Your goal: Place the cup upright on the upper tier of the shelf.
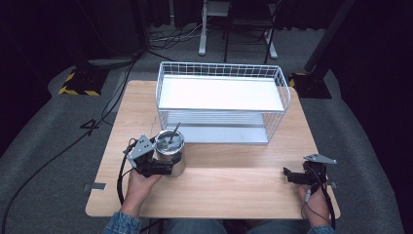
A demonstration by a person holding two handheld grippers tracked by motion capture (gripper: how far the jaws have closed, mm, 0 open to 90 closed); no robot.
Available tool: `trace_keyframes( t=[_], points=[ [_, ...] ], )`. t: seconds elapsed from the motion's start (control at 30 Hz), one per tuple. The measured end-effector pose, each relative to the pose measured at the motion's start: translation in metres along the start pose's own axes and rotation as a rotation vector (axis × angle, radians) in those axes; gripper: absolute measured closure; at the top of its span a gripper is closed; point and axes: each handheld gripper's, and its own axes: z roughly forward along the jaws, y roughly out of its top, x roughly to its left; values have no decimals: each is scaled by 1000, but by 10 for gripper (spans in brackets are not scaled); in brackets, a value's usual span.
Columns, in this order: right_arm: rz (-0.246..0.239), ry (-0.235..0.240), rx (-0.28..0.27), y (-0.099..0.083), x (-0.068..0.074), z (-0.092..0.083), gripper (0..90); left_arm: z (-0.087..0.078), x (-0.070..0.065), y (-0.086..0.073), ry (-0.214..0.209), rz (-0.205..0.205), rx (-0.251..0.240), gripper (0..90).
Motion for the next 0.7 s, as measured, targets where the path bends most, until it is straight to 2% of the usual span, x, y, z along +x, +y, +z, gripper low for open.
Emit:
trace_keyframes(
  t=[0.2,0.33,0.43,0.5,0.63,0.7],
  points=[
    [0,0,0,0,0,0,12,5,0,-1,-2,7,-12,0],
    [-1,0,-1,0,0,0,12,10,-2,-3,24,31,10,0],
    [-2,0,-1,0,0,0,12,17,-7,-6,65,53,37,0],
    [-1,0,-1,0,0,0,12,18,-7,-7,72,57,26,2],
    [0,0,0,0,0,0,12,16,-4,-10,45,44,-1,3],
    [0,-1,0,0,0,0,12,15,-3,-11,40,50,-7,25]
  ],
)
